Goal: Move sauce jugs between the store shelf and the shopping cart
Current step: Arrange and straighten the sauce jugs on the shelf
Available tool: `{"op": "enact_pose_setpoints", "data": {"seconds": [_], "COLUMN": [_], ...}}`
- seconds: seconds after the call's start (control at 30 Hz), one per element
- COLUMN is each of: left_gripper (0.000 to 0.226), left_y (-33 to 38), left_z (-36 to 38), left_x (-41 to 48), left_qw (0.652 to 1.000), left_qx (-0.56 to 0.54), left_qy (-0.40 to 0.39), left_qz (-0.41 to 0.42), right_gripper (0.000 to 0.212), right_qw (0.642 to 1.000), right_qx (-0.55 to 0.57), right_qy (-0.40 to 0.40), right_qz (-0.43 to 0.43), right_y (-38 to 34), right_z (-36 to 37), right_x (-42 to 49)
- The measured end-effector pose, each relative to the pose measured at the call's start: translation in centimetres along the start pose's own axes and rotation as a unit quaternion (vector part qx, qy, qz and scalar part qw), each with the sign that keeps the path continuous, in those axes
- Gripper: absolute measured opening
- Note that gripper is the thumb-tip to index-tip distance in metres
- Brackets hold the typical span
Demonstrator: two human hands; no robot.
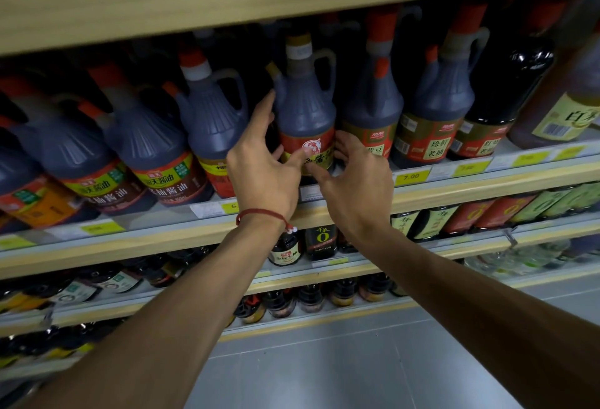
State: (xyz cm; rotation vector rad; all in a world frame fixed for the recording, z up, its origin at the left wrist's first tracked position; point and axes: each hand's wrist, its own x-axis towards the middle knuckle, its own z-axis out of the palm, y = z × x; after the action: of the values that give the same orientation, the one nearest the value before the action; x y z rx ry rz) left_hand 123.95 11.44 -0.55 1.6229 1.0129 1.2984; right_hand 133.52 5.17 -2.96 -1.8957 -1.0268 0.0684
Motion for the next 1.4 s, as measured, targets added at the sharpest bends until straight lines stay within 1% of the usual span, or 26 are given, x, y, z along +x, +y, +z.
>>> {"op": "enact_pose_setpoints", "data": {"seconds": [0.23, 0.43, 0.63, 0.7, 0.77, 0.83, 0.87, 0.93, 0.97, 1.03, 1.1, 1.23, 1.3, 1.4], "left_gripper": [0.084, 0.083, 0.078, 0.072, 0.061, 0.046, 0.04, 0.034, 0.035, 0.043, 0.051, 0.057, 0.056, 0.056], "left_y": [-0.3, -0.7, -0.8, -0.8, -0.6, -0.5, -0.6, -0.7, -0.9, -1.5, -2.1, -2.8, -3.1, -3.6], "left_z": [0.1, 0.2, 0.1, -0.7, -2.2, -4.3, -5.3, -7.4, -8.3, -9.7, -10.4, -10.1, -9.9, -9.7], "left_x": [0.0, -0.2, -0.5, -0.6, -1.2, -2.1, -2.6, -3.0, -3.0, -2.6, -2.3, -2.2, -1.9, -1.5], "left_qw": [1.0, 0.997, 0.995, 0.994, 0.993, 0.988, 0.985, 0.979, 0.976, 0.972, 0.974, 0.985, 0.986, 0.99], "left_qx": [0.002, 0.052, 0.066, 0.07, 0.074, 0.104, 0.12, 0.144, 0.158, 0.186, 0.191, 0.157, 0.146, 0.113], "left_qy": [0.009, 0.002, -0.009, -0.029, -0.043, -0.035, -0.023, 0.013, 0.033, 0.064, 0.069, 0.036, 0.049, 0.066], "left_qz": [0.011, 0.063, 0.072, 0.074, 0.076, 0.107, 0.123, 0.143, 0.144, 0.129, 0.098, 0.059, 0.059, 0.056], "right_gripper": [0.046, 0.049, 0.052, 0.051, 0.045, 0.037, 0.034, 0.032, 0.033, 0.04, 0.049, 0.065, 0.07, 0.07], "right_qw": [1.0, 1.0, 1.0, 0.998, 0.994, 0.992, 0.991, 0.991, 0.99, 0.989, 0.988, 0.988, 0.988, 0.988], "right_qx": [0.001, 0.002, 0.013, 0.056, 0.096, 0.105, 0.105, 0.109, 0.112, 0.113, 0.103, 0.089, 0.093, 0.097], "right_qy": [0.013, 0.016, 0.014, 0.026, 0.045, 0.052, 0.044, 0.004, -0.023, -0.069, -0.095, -0.114, -0.118, -0.114], "right_qz": [-0.01, -0.01, -0.001, -0.003, -0.018, -0.047, -0.062, -0.079, -0.078, -0.065, -0.058, -0.059, -0.045, -0.029], "right_y": [0.3, 0.6, 0.6, 0.7, 0.7, 0.5, 0.3, -0.3, -0.8, -1.9, -2.9, -4.3, -4.6, -4.5], "right_z": [0.5, 0.7, 0.9, 0.7, 0.5, 0.5, 0.6, 1.2, 1.5, 2.4, 3.3, 4.8, 5.5, 6.2], "right_x": [-0.3, -0.4, -0.6, -1.2, -2.4, -3.6, -4.1, -4.3, -4.1, -3.7, -3.4, -3.0, -2.7, -2.4]}}
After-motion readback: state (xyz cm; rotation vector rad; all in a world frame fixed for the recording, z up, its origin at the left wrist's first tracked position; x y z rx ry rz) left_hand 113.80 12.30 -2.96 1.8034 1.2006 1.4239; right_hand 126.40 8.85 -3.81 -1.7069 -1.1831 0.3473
